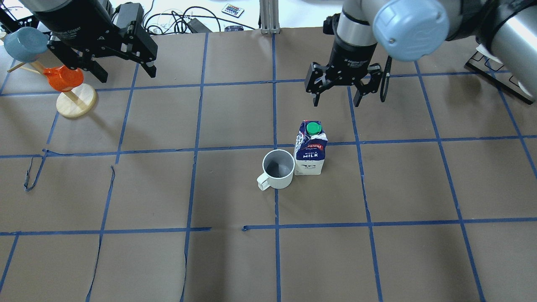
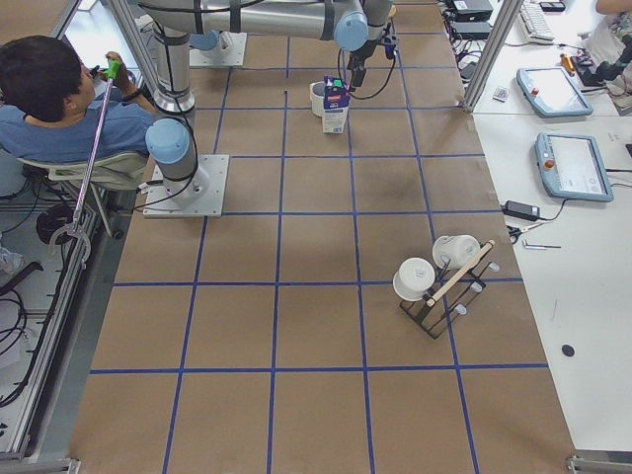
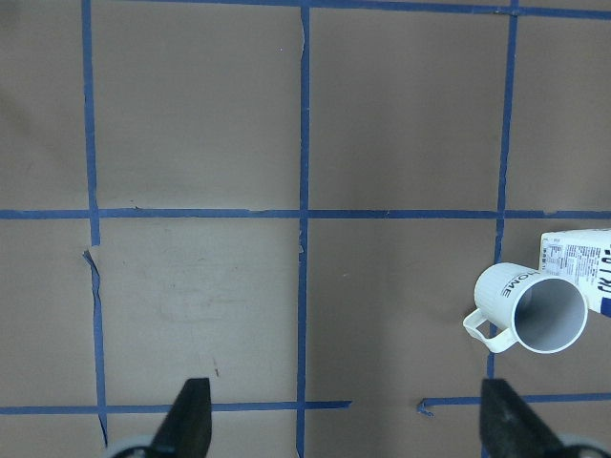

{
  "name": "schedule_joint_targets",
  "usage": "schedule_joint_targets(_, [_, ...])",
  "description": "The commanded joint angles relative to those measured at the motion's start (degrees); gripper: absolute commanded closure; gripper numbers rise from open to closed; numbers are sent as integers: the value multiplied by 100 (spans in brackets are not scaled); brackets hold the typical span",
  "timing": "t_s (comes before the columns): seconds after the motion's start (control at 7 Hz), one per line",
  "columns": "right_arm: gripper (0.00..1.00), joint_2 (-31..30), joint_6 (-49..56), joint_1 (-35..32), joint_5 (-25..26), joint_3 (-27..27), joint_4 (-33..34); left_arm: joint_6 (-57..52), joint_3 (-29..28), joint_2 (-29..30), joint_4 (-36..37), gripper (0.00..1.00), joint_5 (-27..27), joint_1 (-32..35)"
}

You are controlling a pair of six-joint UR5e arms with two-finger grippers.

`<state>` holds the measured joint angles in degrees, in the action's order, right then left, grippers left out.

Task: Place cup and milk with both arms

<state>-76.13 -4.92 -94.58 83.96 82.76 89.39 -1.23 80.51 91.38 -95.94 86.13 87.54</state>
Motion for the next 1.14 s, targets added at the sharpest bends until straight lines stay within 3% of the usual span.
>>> schedule_joint_targets(0.0, [0, -672, 183, 422, 190, -41, -184, 0, 9, -15, -3, 0, 0, 0])
schedule_joint_targets(0.14, [0, -823, 471, 431, 608, -41, -176, 0, 9, -15, -3, 0, 0, 9])
schedule_joint_targets(0.43, [0, -921, 527, 423, 857, 3, -167, 0, 9, -15, -3, 0, 0, 0])
schedule_joint_targets(1.0, [0, -956, 597, 528, 868, -6, -176, 0, 0, 29, 6, 0, 0, 0])
